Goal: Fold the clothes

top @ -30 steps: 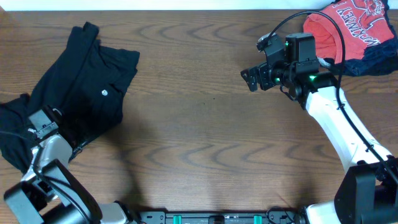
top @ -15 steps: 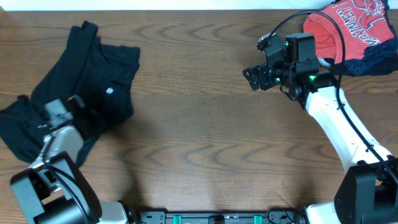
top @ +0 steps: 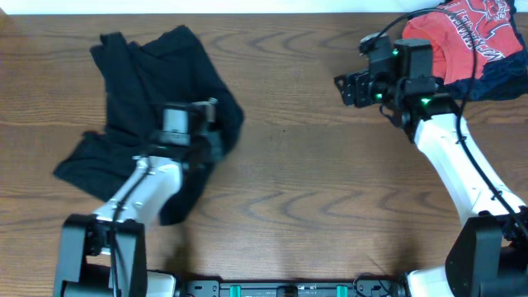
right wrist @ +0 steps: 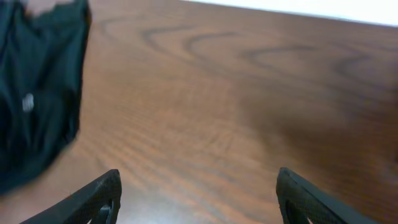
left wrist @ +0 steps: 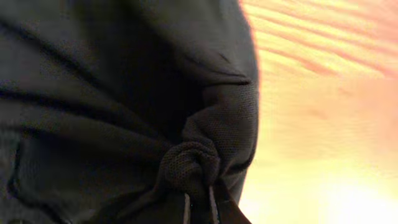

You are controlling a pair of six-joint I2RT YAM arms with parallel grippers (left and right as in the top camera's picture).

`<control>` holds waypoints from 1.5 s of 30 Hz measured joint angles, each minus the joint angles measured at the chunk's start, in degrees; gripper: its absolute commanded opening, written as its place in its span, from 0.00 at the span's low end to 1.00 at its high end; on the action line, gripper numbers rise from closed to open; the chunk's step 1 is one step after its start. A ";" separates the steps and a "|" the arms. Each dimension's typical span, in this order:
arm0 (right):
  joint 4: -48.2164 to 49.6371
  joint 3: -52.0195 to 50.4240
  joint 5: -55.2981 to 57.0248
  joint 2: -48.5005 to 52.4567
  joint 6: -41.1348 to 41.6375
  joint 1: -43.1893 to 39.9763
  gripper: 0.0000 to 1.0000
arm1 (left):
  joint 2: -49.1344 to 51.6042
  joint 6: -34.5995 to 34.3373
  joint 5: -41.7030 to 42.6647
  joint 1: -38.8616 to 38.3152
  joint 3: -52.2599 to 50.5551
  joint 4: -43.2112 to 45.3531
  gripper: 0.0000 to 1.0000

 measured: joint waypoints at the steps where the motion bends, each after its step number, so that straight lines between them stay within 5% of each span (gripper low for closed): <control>1: 0.66 0.00 -0.13 0.00 0.57 -0.68 0.78 | 0.00 -0.22 0.00 -2.36 0.00 0.81 0.07; 10: 1.88 0.63 -4.87 0.00 2.86 -5.01 0.79 | -0.02 -3.82 0.72 -13.77 0.04 5.92 0.39; 14: 1.64 0.92 -6.23 0.00 3.19 -5.75 0.79 | -0.39 -7.04 1.01 -12.02 0.04 5.77 0.49; 21: 0.26 0.92 -7.02 0.00 3.23 -5.75 0.78 | -8.96 -9.73 0.92 -2.91 0.07 0.74 0.82; 31: -0.50 0.96 -6.49 0.00 3.17 -2.03 0.79 | -14.58 -9.92 -8.59 17.03 0.39 -19.45 0.89; 45: -1.40 0.98 -4.22 0.00 1.42 5.84 0.80 | -7.08 -5.03 -16.41 29.90 0.39 -20.70 0.91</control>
